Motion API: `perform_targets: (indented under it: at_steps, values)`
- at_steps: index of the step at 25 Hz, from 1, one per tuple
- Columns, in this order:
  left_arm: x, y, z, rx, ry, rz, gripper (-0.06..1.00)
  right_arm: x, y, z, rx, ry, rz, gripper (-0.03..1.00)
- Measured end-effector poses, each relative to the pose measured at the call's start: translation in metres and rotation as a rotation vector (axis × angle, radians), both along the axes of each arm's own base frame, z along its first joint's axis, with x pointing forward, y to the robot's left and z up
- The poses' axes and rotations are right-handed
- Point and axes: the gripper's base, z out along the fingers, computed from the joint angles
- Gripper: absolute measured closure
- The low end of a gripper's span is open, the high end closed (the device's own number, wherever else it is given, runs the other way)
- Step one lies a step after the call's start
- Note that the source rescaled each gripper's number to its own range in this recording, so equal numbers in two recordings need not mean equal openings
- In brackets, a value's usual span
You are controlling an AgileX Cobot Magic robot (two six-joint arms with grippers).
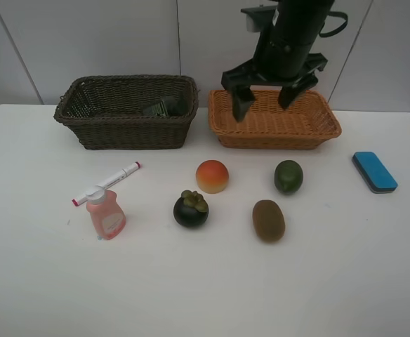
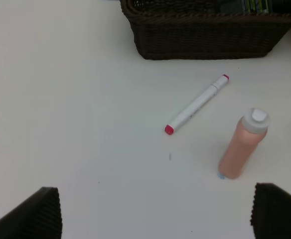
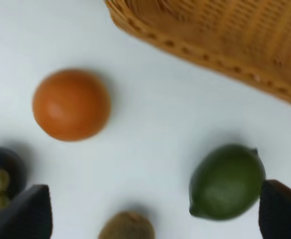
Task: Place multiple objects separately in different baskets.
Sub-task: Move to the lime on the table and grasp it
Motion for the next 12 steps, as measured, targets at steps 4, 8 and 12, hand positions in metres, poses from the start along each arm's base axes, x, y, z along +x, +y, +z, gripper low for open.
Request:
perform_targets:
  at_steps: [4, 8, 12]
  values:
    - [0.0, 0.0, 0.0, 0.0, 0.0, 0.0, -0.05, -0.007, -0.025, -0.02, 0.023, 0.021, -0.073, -0.03]
    - [0.0, 0.0, 0.0, 0.0, 0.0, 0.0, -0.05, -0.009, -0.039, -0.044, 0.034, 0.022, -0.122, -0.03]
    - [0.0, 0.0, 0.0, 0.0, 0.0, 0.0, -0.05, -0.008, -0.051, -0.065, 0.059, 0.042, -0.207, -0.03]
